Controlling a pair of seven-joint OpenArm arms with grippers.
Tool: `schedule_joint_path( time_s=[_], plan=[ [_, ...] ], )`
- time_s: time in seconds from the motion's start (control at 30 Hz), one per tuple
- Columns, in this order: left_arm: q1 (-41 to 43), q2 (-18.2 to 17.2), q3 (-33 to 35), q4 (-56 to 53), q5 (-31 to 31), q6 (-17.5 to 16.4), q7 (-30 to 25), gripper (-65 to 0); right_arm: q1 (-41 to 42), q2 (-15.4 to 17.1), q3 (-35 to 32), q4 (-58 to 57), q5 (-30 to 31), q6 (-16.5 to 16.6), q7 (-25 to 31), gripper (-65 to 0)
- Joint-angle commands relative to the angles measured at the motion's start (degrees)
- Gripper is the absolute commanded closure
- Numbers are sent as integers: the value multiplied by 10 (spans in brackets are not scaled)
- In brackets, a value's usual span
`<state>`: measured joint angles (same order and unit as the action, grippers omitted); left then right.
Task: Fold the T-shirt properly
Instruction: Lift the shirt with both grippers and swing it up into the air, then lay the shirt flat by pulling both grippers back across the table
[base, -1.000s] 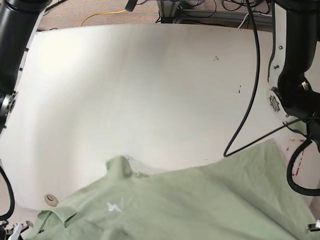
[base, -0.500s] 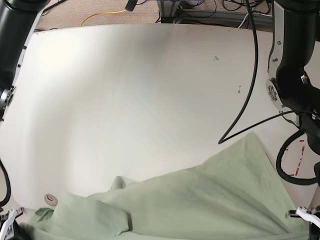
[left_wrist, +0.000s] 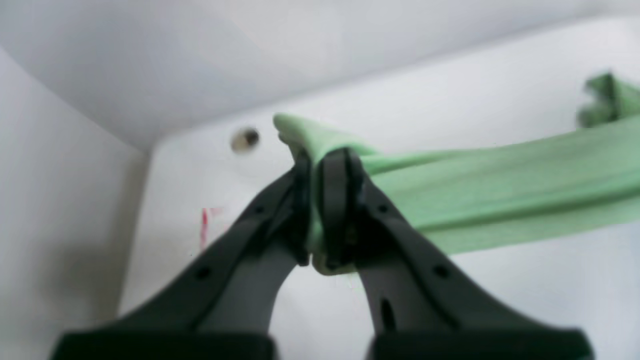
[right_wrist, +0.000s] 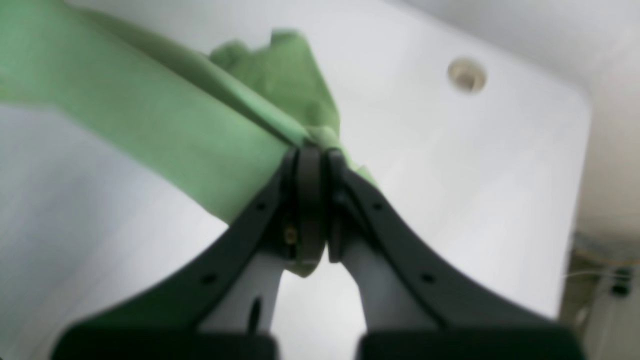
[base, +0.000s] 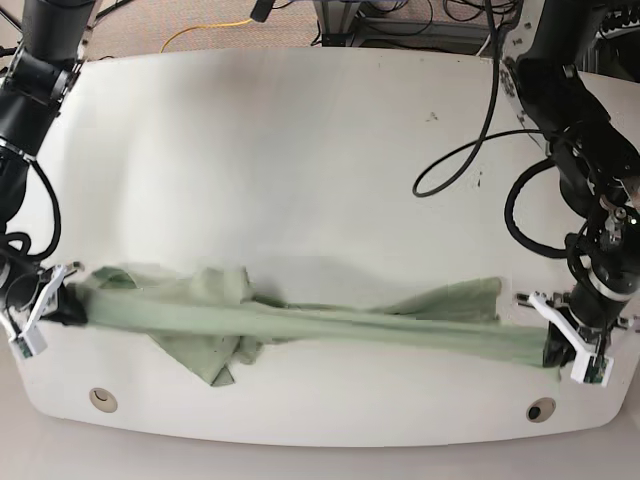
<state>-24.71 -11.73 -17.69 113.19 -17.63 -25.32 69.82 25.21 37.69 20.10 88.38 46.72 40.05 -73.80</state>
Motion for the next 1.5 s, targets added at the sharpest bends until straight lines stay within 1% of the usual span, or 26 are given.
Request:
schedule_joint_path(
  time_s=[0.0,0.1,0.23,0.3,0.47,0.5,0.57,0.63,0.7,0.8,0.87,0.93,1.17,1.3,1.4,1.47],
  plan=[
    [32,-4,-2,10,0,3,-17,0,-43,-5,30,32,3,-1,13,0],
    [92,-4,-5,11,-35,3,-17,0,-106,-23,51,58,3,-1,13,0],
    [170,-5,-53,11,-94,3,-17,0,-176,-53,87,82,3,-1,13,0],
    [202,-5,-67,11,-112,3,-18,0,-198,-64,96,91,3,-1,13,0],
    [292,-8,-78,13,-139,3,-19,0,-268,-76,109,107,4,-1,12,0],
    [318,-8,-88,13,-149,3,-19,0,-290,-88,119,114,7,-1,12,0],
    [350,-7,-113,13,-164,3,-19,0,-319,-99,135,121,21,-1,12,0],
    [383,-6,-133,13,-180,3,-19,0,-346,-102,142,129,35,-1,12,0],
    [415,-7,-146,13,-194,3,-19,0,-371,-103,145,137,36,-1,12,0],
    [473,-9,-172,13,-215,3,-19,0,-418,-117,148,142,37,-1,13,0],
    [497,-9,-180,13,-222,3,-19,0,-437,-129,163,142,37,-1,13,0],
    [518,-9,-188,13,-228,3,-19,0,-454,-149,176,143,37,-1,13,0],
    [571,-10,-191,13,-228,3,-17,0,-500,-186,178,193,37,-1,13,0],
    [602,-11,-191,13,-229,2,-17,0,-524,-195,178,212,37,-1,13,0],
    [633,-26,-191,13,-229,2,-18,0,-527,-203,178,211,36,-1,13,0],
    [650,-28,-190,11,-225,-2,-19,0,-527,-203,178,211,35,-1,13,0]
  ],
)
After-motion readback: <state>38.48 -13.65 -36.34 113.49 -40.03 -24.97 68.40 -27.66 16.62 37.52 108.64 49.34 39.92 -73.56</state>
